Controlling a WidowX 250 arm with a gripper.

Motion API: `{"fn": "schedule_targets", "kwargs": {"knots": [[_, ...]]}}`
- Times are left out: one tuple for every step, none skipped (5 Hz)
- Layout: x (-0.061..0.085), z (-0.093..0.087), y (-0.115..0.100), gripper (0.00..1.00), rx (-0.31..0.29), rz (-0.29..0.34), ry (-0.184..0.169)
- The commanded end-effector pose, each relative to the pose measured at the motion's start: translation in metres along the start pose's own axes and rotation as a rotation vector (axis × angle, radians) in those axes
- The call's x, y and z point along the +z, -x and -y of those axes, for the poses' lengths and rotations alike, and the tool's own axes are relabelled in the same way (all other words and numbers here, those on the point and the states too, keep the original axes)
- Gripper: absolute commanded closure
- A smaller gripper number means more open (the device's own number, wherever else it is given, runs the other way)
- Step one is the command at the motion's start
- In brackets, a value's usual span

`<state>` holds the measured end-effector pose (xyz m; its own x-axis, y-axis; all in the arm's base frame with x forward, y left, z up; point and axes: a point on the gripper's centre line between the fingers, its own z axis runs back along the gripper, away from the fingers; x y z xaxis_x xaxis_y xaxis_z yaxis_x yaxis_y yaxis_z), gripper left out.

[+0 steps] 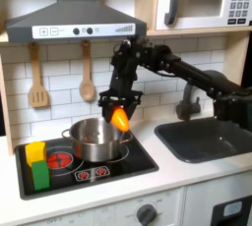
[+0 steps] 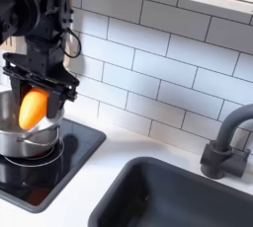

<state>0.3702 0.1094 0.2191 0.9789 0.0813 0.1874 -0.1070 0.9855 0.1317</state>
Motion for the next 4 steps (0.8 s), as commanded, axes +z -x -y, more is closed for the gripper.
{"fn": "schedule_targets", "kwargs": {"knots": [[-0.012,-0.028,-0.013,1.0,0.005,0.004,-0.024],[-0.02,-0.032,-0.019,1.0,-0.015,-0.004,-0.023],[-0.028,-0.029,-0.022,0.0,-0.021,-0.016,-0.004],[-0.028,-0.033,-0.019,0.0,-0.017,-0.018,-0.011]]}}
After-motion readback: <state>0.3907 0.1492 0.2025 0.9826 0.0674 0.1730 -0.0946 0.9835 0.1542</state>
